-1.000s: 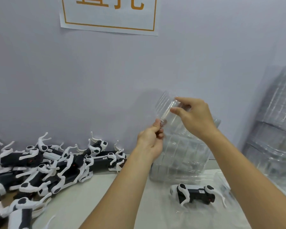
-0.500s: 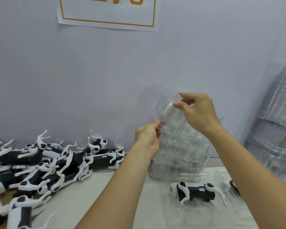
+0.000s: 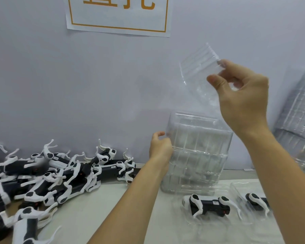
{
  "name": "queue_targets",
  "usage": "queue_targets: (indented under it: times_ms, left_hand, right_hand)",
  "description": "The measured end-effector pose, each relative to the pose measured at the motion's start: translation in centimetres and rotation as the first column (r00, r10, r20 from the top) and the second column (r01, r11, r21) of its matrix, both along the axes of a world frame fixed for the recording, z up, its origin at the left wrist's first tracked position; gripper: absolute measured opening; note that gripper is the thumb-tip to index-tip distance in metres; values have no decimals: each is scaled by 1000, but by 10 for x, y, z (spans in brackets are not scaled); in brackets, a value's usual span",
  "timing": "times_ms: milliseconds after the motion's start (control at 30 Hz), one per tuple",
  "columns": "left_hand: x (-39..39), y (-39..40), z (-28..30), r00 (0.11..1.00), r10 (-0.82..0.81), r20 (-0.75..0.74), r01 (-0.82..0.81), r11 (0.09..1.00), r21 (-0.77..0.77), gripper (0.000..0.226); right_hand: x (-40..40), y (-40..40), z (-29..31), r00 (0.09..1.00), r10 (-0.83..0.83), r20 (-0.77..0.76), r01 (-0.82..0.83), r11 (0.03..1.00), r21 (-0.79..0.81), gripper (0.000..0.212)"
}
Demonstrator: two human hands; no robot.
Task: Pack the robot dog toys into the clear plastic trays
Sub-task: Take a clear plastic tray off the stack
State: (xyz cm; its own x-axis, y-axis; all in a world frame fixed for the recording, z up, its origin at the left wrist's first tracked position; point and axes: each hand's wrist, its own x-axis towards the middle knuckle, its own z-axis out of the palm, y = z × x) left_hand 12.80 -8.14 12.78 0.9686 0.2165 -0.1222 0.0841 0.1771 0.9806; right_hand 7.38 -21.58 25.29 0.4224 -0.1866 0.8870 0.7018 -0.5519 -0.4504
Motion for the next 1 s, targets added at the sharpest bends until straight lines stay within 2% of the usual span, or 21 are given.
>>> queue_targets:
  times_ms: [133, 267, 367, 433, 567, 633, 700, 833, 933, 1000]
  left_hand:
    - [-9, 6, 2, 1000, 10, -22, -4, 971, 240, 43]
    - [-20, 26, 3, 992, 90, 84, -113, 941, 319, 42]
    - [-43, 56, -13, 949, 198, 244, -263, 926, 270, 28]
    - [-66, 75, -43, 915, 266, 302, -335, 919, 205, 27]
    - [-106, 96, -108, 915, 358, 186, -386, 912, 142, 33]
    - [-118, 105, -121, 912, 389, 130, -402, 911, 94, 32]
    - [-127, 115, -124, 901, 404, 159, -420, 904, 77, 32]
    - [-141, 144, -127, 867, 464, 181, -475, 880, 15, 40]
    - [-144, 164, -123, 867, 474, 152, -477, 879, -22, 31]
    - [-142, 172, -121, 881, 460, 111, -453, 887, -85, 26]
  right_hand:
    - [-8, 20, -16, 996, 51, -80, -61, 990, -125, 36]
    - [-20, 34, -20, 997, 77, 8, -75, 984, -161, 36]
    - [-35, 55, -26, 987, 105, 118, -81, 979, -186, 37]
    - [-49, 75, -37, 974, 145, 175, -111, 975, -192, 36]
    - [-78, 120, -64, 937, 285, 200, -253, 952, -172, 35]
    - [-88, 139, -77, 923, 348, 163, -320, 931, -175, 36]
    - [-95, 153, -95, 916, 392, 84, -371, 908, -195, 34]
    - [-94, 154, -136, 922, 382, -66, -385, 878, -284, 30]
    - [-91, 146, -160, 915, 371, -158, -403, 843, -356, 26]
    - [-88, 141, -171, 896, 344, -279, -433, 816, -382, 25]
